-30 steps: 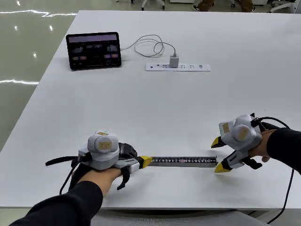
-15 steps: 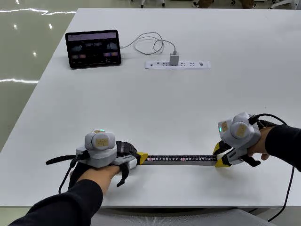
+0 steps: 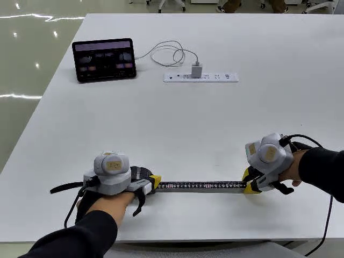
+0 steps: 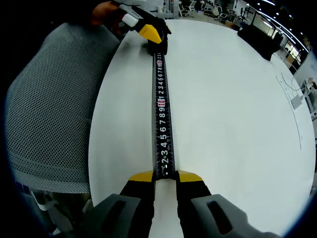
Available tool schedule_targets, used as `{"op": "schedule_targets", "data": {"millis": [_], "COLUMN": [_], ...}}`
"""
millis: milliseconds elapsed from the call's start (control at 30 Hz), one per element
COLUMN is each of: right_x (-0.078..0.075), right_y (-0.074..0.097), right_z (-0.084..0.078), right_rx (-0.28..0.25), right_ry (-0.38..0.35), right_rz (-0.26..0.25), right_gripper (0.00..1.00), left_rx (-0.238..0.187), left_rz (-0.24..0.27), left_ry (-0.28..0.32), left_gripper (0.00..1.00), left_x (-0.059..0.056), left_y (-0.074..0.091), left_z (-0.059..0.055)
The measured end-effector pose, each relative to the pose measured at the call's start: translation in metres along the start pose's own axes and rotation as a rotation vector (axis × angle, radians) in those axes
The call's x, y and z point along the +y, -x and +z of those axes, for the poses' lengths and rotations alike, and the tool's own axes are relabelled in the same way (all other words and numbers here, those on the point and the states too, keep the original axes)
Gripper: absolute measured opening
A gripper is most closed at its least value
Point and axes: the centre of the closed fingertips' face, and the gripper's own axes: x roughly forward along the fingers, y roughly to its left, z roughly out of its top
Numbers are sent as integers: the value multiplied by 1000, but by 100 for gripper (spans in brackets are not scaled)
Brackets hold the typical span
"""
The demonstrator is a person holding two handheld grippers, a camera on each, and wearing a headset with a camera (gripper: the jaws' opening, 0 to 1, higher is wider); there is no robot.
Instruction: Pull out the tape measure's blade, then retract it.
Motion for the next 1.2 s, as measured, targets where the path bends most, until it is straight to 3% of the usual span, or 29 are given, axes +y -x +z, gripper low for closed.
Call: {"op": "schedule_targets", "data": {"millis": [600,833,1200], "right_x": [-11,-16,-26], "right_y": [2,2,0], "right_z": [1,5,6], "right_rx": [-24,-35,-33], "right_ry": [-44,-43,-54], "right_rz": [-36,-50,-63], "right_gripper": [10,10,11], "left_rx": [24,22,25], "left_rz": [4,18,19], "left_ry": [12,-25,-34], "left_gripper": [62,61,61], "left_x": [4,8,13], "left_y": [-3,-5,-14], "left_z": [6,9,19]}}
